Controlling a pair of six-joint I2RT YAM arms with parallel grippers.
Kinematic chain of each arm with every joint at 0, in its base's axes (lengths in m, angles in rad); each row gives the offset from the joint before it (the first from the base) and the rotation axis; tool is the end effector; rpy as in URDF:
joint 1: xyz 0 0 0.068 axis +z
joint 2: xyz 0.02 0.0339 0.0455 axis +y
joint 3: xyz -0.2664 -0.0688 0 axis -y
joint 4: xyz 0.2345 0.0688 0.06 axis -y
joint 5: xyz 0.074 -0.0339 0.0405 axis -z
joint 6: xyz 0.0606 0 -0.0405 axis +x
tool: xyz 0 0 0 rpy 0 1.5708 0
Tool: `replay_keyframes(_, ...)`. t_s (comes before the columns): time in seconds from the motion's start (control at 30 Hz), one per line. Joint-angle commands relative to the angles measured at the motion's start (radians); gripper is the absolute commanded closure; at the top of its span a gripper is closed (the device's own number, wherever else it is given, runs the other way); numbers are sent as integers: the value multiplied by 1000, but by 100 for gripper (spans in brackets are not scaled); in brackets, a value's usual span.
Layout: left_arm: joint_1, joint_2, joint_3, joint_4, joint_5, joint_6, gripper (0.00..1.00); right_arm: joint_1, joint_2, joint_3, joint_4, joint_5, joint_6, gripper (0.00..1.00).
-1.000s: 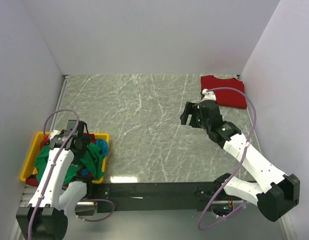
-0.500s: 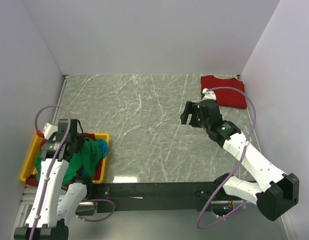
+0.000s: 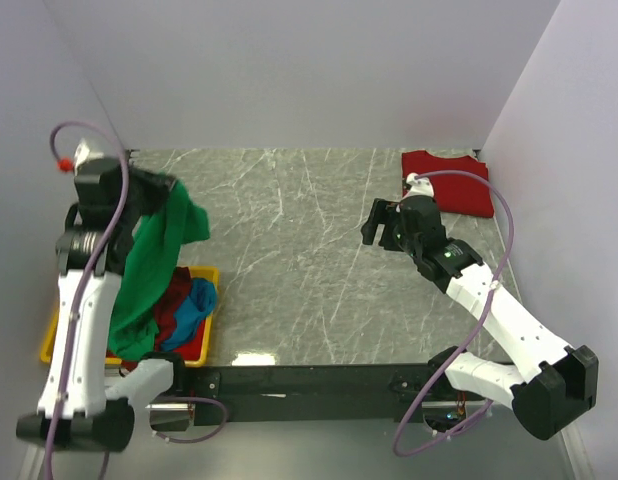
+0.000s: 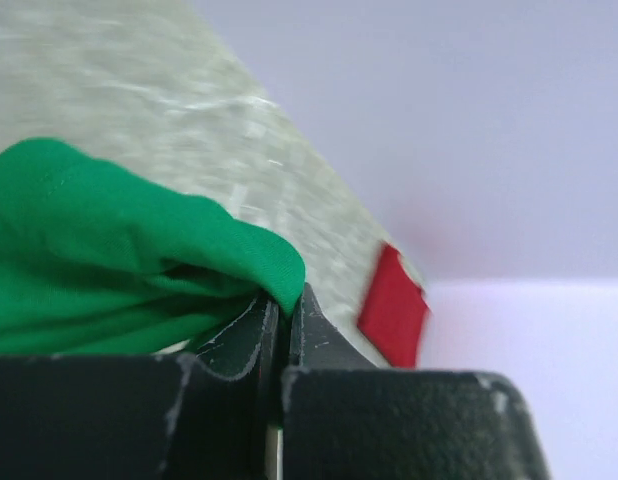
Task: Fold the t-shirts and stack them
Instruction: Grab the tshirt from the pile, then move the tshirt to the center of the board
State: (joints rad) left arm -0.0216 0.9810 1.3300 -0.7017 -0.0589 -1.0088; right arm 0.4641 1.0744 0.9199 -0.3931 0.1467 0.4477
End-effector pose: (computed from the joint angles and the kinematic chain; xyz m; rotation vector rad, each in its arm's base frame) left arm 0.1979 -0.0007 0.4250 -0.9713 1.7196 -0.6280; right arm 0.2261 0.1033 0.3012 0.0706 2.1350 0.3868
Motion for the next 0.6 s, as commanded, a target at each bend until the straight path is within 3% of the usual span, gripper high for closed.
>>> replay_keyframes(0.0, -38, 111, 147, 240, 243, 70, 100, -13, -27, 37, 31, 22, -15, 13)
replay_keyframes(0.23, -283, 338, 578, 330, 310, 128, 100, -25, -41, 28, 27, 40, -15, 13)
replay_keyframes(0.43, -402, 446, 675, 496, 425, 33, 99, -42, -51, 27, 11, 66, -10, 13)
replay_keyframes(0.57, -426, 456, 592, 557, 475, 4, 98, -51, -60, 17, -1, 91, -4, 13)
